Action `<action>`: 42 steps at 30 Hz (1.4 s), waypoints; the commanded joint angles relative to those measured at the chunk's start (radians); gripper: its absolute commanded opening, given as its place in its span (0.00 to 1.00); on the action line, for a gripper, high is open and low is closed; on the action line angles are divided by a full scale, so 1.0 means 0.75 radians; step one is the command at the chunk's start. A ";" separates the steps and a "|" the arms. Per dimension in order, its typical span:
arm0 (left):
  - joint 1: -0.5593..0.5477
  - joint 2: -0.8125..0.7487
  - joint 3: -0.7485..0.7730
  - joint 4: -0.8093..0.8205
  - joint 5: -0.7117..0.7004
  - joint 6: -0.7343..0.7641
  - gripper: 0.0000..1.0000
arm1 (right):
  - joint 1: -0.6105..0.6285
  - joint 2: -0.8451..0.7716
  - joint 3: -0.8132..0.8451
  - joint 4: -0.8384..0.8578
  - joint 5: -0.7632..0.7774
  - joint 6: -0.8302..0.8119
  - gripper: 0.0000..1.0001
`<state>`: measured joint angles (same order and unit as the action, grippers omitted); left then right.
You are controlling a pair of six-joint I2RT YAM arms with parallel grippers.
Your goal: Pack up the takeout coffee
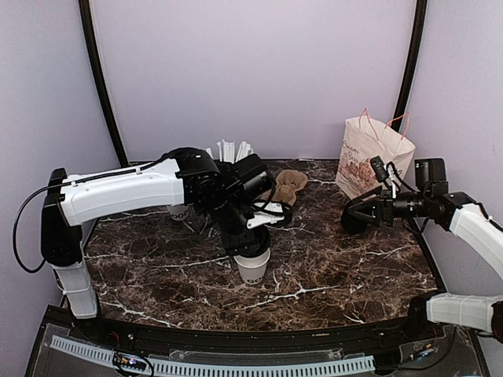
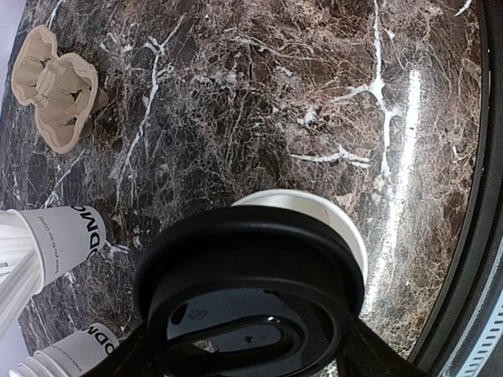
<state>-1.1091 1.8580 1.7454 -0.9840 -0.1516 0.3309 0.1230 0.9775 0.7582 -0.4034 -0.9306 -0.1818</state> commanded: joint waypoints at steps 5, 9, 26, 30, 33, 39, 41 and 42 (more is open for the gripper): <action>0.034 0.043 0.103 -0.126 0.193 0.008 0.72 | -0.013 -0.026 -0.027 0.055 -0.025 -0.002 0.63; 0.037 0.065 0.107 -0.165 0.199 -0.027 0.72 | -0.018 -0.028 -0.033 0.064 -0.033 0.003 0.63; 0.036 0.162 0.177 -0.182 0.151 -0.041 0.73 | -0.040 -0.049 -0.056 0.075 -0.047 0.011 0.64; 0.036 0.182 0.183 -0.182 0.157 -0.038 0.73 | -0.043 -0.050 -0.058 0.076 -0.048 0.011 0.64; 0.036 0.192 0.186 -0.180 0.160 -0.038 0.74 | -0.043 -0.051 -0.060 0.077 -0.048 0.011 0.64; 0.036 0.195 0.209 -0.172 0.140 -0.042 0.79 | -0.045 -0.050 -0.063 0.078 -0.050 0.011 0.64; 0.037 0.191 0.224 -0.171 0.140 -0.043 0.89 | -0.045 -0.051 -0.064 0.078 -0.051 0.011 0.64; 0.037 0.189 0.233 -0.170 0.141 -0.043 0.96 | -0.045 -0.051 -0.064 0.079 -0.052 0.011 0.65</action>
<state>-1.0843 2.0068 1.8759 -1.0985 -0.0418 0.3073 0.0956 0.9550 0.7212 -0.3813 -0.9497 -0.1780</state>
